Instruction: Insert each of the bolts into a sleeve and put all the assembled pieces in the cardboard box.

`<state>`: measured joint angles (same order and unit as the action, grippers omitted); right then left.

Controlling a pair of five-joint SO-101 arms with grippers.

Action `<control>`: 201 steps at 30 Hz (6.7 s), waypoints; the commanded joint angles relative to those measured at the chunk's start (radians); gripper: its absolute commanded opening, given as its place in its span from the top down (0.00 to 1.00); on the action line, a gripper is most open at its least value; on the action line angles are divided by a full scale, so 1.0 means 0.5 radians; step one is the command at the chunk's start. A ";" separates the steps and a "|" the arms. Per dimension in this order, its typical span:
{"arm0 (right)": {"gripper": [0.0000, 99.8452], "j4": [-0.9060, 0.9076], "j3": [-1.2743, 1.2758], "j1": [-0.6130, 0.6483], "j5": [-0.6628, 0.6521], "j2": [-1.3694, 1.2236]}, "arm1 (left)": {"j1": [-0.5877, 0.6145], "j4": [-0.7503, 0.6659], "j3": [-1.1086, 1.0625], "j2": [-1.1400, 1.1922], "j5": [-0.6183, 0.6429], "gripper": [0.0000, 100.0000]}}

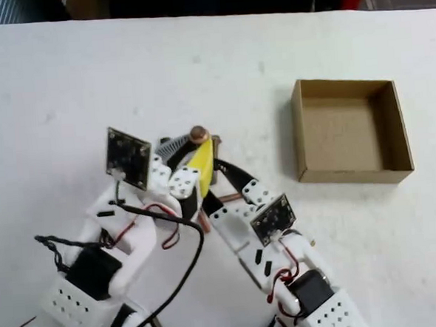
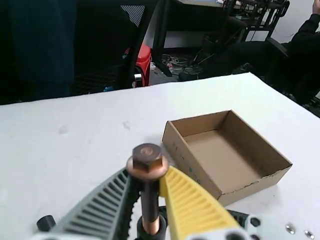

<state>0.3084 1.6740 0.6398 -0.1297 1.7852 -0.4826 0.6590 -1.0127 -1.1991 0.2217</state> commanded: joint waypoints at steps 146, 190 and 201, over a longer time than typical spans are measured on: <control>0.98 0.677 -3.017 -1.530 -0.562 -4.187 | 1.300 0.470 -1.151 -1.244 -0.859 0.98; 0.94 1.840 -3.047 -0.956 -0.559 -2.730 | 1.300 0.466 -1.194 -1.244 -0.862 0.98; 0.94 1.999 -2.796 -0.600 -0.559 -2.512 | 1.300 0.473 -1.197 -1.244 -0.862 0.98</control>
<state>1.3226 0.2455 0.3053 -0.4058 0.4687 0.1603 0.9214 -1.6172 -1.8159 -0.1987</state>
